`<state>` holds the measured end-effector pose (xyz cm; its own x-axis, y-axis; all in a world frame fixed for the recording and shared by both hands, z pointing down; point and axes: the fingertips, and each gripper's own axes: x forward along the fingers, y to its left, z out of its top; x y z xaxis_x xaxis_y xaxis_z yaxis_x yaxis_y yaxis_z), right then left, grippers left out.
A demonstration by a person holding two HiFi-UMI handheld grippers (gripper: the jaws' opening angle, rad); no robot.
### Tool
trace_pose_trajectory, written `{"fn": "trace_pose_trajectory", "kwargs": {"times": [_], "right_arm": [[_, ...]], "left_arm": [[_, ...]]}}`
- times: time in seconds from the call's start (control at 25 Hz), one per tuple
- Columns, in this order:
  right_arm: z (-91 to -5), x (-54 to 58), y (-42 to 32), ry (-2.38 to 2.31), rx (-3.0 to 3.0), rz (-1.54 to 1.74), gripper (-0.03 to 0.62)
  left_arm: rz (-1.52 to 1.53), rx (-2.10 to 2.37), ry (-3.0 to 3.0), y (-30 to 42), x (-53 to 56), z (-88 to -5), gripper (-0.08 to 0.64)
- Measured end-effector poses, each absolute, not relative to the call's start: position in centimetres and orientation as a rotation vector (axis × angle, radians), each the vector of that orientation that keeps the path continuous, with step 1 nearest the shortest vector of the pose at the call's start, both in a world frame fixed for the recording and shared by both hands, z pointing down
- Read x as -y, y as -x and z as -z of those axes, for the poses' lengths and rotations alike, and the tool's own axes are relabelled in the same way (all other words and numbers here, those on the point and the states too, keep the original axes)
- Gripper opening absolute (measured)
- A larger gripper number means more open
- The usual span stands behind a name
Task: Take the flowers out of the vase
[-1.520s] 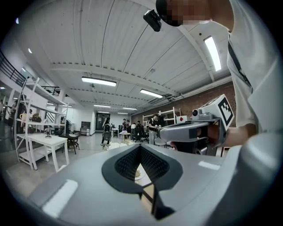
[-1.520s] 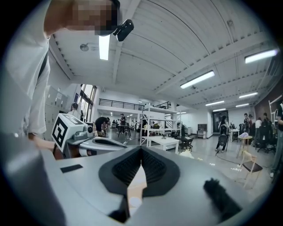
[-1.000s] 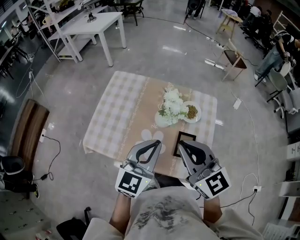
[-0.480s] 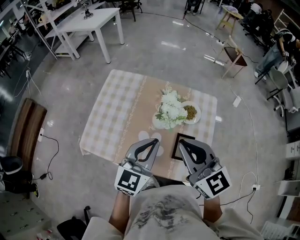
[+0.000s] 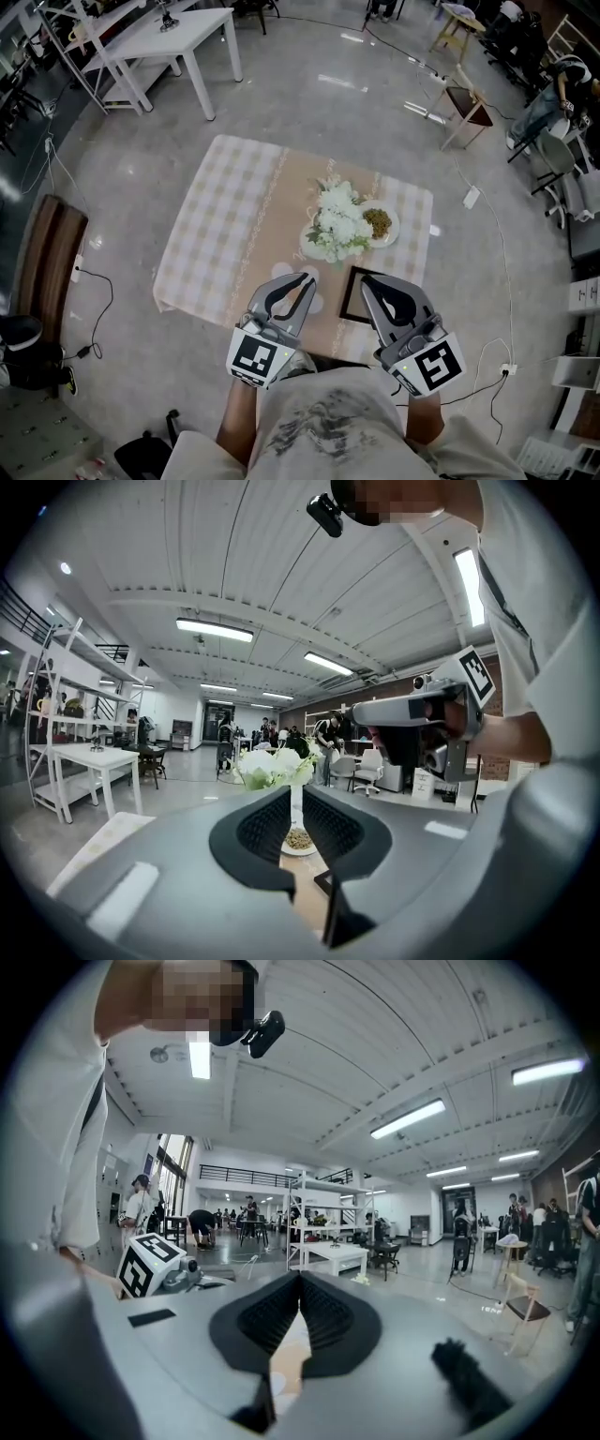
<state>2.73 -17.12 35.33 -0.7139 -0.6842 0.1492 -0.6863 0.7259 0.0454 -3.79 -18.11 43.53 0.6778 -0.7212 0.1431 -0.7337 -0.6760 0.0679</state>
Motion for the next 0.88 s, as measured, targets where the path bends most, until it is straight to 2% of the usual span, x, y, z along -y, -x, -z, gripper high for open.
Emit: {"fn": "trace_pose_trajectory", "kwargs": {"times": [0.88], "right_arm": [[-36.0, 18.9, -4.9, -1.16, 2.727, -0.033, 0.017]], "left_arm": [[-0.241, 1.188, -2.795, 2.9, 20.8, -47.6, 0.252]]}}
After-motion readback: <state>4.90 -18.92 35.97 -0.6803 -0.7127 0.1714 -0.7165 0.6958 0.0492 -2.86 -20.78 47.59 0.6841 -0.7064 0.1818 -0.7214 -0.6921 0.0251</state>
